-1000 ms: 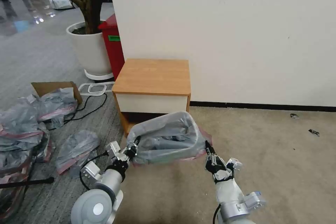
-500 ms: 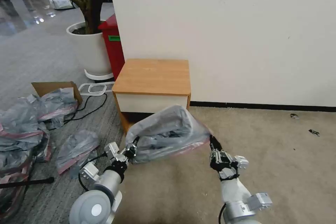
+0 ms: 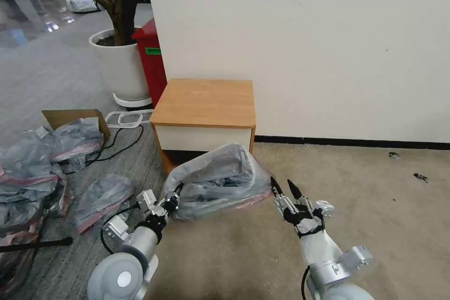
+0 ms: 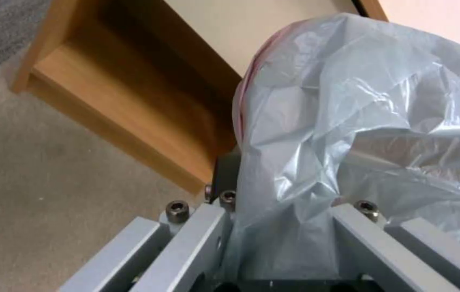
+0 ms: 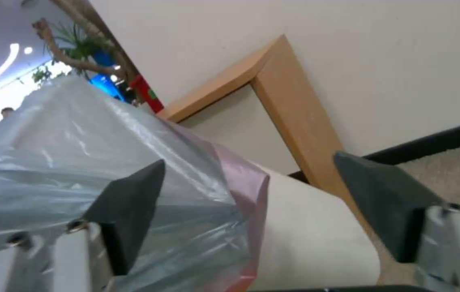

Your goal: Pick up the garbage bag from the table and place it over the trash can.

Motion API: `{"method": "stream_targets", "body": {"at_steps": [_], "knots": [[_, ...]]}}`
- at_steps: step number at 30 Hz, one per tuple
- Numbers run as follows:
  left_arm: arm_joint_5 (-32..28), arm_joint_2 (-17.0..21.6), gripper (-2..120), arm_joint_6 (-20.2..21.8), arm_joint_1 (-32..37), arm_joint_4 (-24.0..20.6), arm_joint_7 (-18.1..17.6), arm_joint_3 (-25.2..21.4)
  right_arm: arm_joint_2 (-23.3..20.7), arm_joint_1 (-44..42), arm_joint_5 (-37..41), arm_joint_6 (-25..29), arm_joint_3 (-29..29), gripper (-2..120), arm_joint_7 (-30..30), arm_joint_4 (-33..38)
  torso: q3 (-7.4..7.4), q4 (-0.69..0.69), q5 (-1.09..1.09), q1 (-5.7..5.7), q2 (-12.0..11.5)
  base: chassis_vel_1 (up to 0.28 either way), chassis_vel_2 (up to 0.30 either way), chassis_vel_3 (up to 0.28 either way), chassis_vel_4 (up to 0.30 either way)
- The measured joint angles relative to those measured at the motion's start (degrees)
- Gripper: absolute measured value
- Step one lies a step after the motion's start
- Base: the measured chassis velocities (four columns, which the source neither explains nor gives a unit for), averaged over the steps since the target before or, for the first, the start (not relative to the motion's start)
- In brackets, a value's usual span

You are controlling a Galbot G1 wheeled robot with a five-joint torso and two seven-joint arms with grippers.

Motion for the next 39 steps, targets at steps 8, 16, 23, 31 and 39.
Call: {"method": "stream_targets", "body": {"at_steps": [8, 16, 23, 31, 39], "knots": [[0.5, -0.3, 3, 0.1, 0.5, -0.2, 0.0, 0.5, -2.2, 3.2, 2.1, -1.3, -0.7, 89, -0.8, -2.9, 0.00, 0.00, 0.00, 0.00, 0.0, 0.000, 0.000, 0.000, 0.000], [1.8, -0.4, 3, 0.1, 1.0, -0.5, 0.7, 0.6, -3.0, 3.5, 2.5, -1.4, -0.5, 56, -1.2, -3.0, 0.00, 0.00, -0.01, 0.00, 0.0, 0.000, 0.000, 0.000, 0.000], [2.1, -0.4, 3, 0.1, 1.3, -0.7, 1.0, 0.8, -3.0, 3.6, 2.1, -1.1, -0.3, 33, -1.2, -3.2, 0.00, 0.00, 0.00, 0.00, 0.0, 0.000, 0.000, 0.000, 0.000], [3.9, 0.0, 3, 0.4, 1.9, -0.7, 3.4, 1.5, -2.9, 3.8, 1.5, -0.8, -0.1, 7, -1.1, -2.9, 0.00, 0.00, 0.00, 0.00, 0.0, 0.000, 0.000, 0.000, 0.000], [4.5, 0.7, 3, 1.9, 2.3, -1.3, 7.1, 1.1, -4.3, 5.2, 0.4, -0.8, 0.9, 0, 0.5, -4.9, 0.00, 0.00, -0.01, 0.00, 0.0, 0.000, 0.000, 0.000, 0.000]]}}
